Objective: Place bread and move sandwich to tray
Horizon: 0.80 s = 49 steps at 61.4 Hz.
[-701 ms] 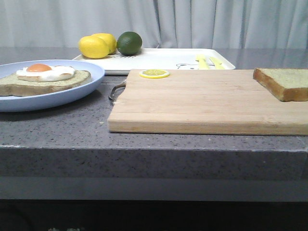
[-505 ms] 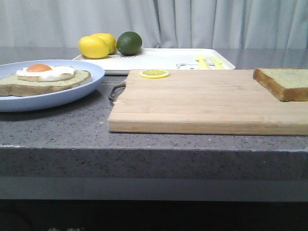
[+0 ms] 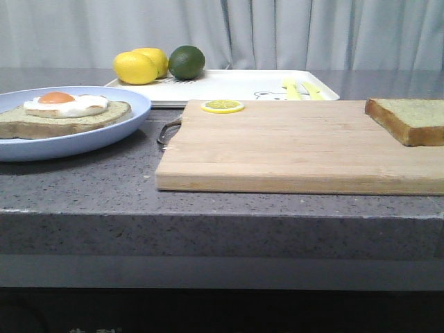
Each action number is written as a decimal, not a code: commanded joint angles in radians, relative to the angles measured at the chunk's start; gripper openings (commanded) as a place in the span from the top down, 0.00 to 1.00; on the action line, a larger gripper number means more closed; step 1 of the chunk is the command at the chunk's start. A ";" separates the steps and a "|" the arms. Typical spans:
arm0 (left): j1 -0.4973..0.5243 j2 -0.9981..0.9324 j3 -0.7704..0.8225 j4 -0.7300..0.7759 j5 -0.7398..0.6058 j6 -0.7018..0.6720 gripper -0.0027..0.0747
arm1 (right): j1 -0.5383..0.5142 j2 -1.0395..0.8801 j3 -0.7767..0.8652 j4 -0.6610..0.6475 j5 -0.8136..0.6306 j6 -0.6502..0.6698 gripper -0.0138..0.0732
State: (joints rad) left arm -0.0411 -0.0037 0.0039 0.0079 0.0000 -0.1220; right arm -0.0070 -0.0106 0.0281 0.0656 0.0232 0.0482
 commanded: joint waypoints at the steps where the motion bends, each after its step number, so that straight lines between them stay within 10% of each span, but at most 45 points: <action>1: 0.003 -0.023 0.002 -0.008 -0.081 -0.005 0.99 | -0.007 -0.017 -0.004 -0.009 -0.095 -0.005 0.92; 22: -0.001 -0.019 -0.105 -0.008 -0.087 -0.005 0.99 | -0.007 -0.017 -0.109 -0.008 0.014 -0.005 0.92; 49: -0.001 0.232 -0.709 -0.008 0.424 -0.005 0.99 | -0.007 0.231 -0.691 -0.008 0.480 -0.005 0.92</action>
State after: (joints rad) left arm -0.0411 0.1431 -0.6087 0.0065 0.3956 -0.1220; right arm -0.0070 0.1312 -0.5686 0.0656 0.4703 0.0482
